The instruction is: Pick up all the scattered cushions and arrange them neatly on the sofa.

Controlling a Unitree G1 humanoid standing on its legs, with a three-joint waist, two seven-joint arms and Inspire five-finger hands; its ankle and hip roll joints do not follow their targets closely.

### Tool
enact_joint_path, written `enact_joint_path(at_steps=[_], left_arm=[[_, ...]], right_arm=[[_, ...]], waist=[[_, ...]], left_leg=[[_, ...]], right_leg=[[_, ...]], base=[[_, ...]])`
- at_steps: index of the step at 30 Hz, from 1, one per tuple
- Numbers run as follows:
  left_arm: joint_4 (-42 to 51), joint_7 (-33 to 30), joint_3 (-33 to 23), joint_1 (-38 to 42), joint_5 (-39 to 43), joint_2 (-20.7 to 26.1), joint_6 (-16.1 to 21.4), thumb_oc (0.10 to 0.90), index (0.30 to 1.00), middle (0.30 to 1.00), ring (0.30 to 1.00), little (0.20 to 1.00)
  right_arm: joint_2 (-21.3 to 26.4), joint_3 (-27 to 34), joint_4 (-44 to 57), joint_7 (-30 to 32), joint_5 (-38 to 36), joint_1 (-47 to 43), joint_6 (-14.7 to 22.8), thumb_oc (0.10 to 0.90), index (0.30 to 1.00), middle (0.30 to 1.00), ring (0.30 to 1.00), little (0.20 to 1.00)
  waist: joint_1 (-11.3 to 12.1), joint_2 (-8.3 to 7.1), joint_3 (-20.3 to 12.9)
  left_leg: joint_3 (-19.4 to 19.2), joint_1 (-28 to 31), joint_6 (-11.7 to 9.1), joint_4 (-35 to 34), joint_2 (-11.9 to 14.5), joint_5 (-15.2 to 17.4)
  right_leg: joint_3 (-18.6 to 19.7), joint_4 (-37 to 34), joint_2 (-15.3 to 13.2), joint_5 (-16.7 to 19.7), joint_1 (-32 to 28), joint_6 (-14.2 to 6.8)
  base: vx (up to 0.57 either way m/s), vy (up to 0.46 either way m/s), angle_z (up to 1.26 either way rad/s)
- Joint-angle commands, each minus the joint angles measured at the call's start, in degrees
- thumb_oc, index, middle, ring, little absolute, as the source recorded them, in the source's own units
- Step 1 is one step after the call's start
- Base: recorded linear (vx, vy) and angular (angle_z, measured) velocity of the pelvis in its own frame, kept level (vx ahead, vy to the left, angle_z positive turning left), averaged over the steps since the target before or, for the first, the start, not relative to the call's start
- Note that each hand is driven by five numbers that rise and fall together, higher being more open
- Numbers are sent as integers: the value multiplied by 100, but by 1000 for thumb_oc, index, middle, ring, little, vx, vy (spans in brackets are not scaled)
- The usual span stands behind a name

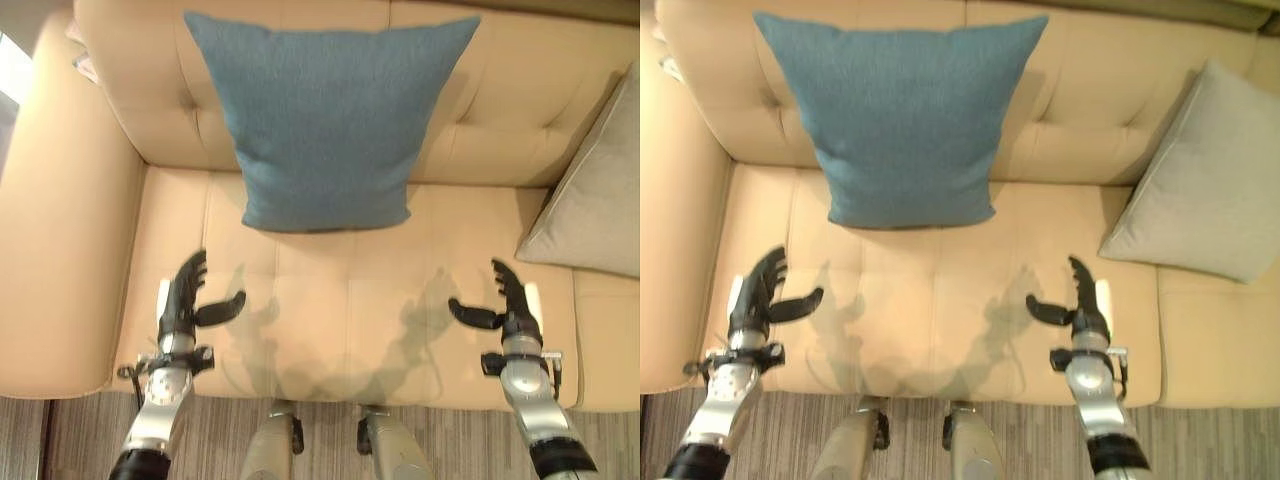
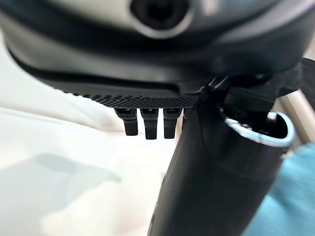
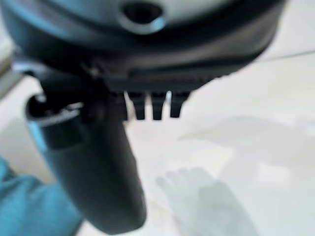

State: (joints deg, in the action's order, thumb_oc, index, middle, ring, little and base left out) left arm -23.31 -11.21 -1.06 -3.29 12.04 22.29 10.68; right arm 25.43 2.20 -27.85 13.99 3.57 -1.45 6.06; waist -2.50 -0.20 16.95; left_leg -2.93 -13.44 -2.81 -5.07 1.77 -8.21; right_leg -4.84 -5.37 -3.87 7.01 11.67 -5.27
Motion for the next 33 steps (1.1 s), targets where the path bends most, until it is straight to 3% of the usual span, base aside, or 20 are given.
enact_joint_path(at_steps=[1, 7, 12, 18, 23, 24, 25, 26, 28, 31, 33], left_arm=[[-472, 149, -350, -3, -66, 177, 183, 800, 900, 900, 900, 900], [-2358, 396, -162, -310, -280, -189, -98, 800, 900, 900, 900, 900], [-3367, 520, 97, -246, -581, -429, -210, 800, 900, 900, 900, 900], [-3921, 529, 357, -114, -882, -519, -250, 800, 900, 900, 900, 900], [-4140, 502, 558, 71, -1102, -487, -271, 800, 900, 900, 900, 900], [-4208, 483, 573, 136, -1115, -475, -288, 800, 900, 900, 900, 900], [-4209, 483, 573, 138, -1115, -475, -288, 800, 900, 900, 900, 900], [-4257, 488, 566, 185, -1134, -487, -310, 800, 900, 900, 900, 900], [-4285, 488, 559, 183, -1147, -502, -317, 800, 900, 900, 900, 900], [-4364, 518, 590, 197, -1163, -575, -347, 800, 900, 900, 900, 900], [-4415, 523, 635, 215, -1167, -633, -355, 800, 900, 900, 900, 900]], right_arm=[[84, 125, -189, -98, -34, 28, 305, 800, 900, 900, 900, 900], [-91, -335, -976, -463, 97, 320, 232, 800, 900, 900, 900, 900], [-140, -762, -1829, -524, 474, 366, 157, 800, 900, 900, 900, 900], [-342, -982, -2600, -492, 443, 314, 108, 800, 900, 900, 900, 900], [-422, -1136, -3115, -457, 365, 157, 48, 800, 900, 900, 900, 900], [-421, -1183, -3240, -449, 351, 75, 24, 800, 900, 900, 900, 900], [-422, -1183, -3242, -449, 351, 73, 25, 800, 900, 900, 900, 900], [-420, -1174, -3339, -460, 320, 38, 1, 800, 900, 900, 900, 900], [-426, -1162, -3390, -471, 305, 36, -16, 800, 900, 900, 900, 900], [-431, -1147, -3579, -487, 322, 29, -56, 800, 900, 900, 900, 900], [-458, -1126, -3747, -506, 303, 17, -85, 800, 900, 900, 900, 900]], waist=[[-12, -185, -937], [-36, -162, -1200], [-57, -188, -1318], [-78, -243, -1286], [-68, -324, -1164], [-50, -397, -1089], [-51, -394, -1087], [-74, -495, -1075], [-97, -509, -1087], [-168, -461, -1178], [-261, -375, -1262]], left_leg=[[-193, 325, -28, 122, -71, 691], [-275, 904, -8, 175, 47, 800], [-268, 1147, -38, 162, 92, 819], [-208, 1084, -119, 330, 188, 810], [-186, 661, -218, 849, 290, 769], [-154, 511, -218, 1302, 234, 961], [-152, 500, -218, 1326, 238, 976], [-170, 512, -139, 1777, 151, 1324], [-187, 555, -105, 2004, 162, 1455], [-203, 935, -75, 2355, 161, 1678], [-199, 1320, -91, 2053, 108, 1725]], right_leg=[[-343, 360, -61, -697, -118, -188], [-260, 606, 30, -948, -614, -121], [-266, 653, 105, -1092, -882, -48], [-280, 530, 195, -1137, -1003, 41], [-365, 273, 229, -1078, -1017, 113], [-382, 301, 174, -1023, -942, 146], [-384, 303, 177, -1025, -942, 145], [-405, 341, 72, -972, -842, 151], [-416, 372, 65, -961, -789, 163], [-448, 413, 105, -930, -719, 191], [-490, 439, 135, -898, -654, 164]], base=[[1, -16, -4], [7, -8, -6], [-1, -36, 0], [-59, -88, 6], [-122, -61, 17], [-165, -38, 8], [-227, -34, 6], [-104, -9, 1], [-100, 0, 1], [-59, 39, 10], [-25, 96, 29]])
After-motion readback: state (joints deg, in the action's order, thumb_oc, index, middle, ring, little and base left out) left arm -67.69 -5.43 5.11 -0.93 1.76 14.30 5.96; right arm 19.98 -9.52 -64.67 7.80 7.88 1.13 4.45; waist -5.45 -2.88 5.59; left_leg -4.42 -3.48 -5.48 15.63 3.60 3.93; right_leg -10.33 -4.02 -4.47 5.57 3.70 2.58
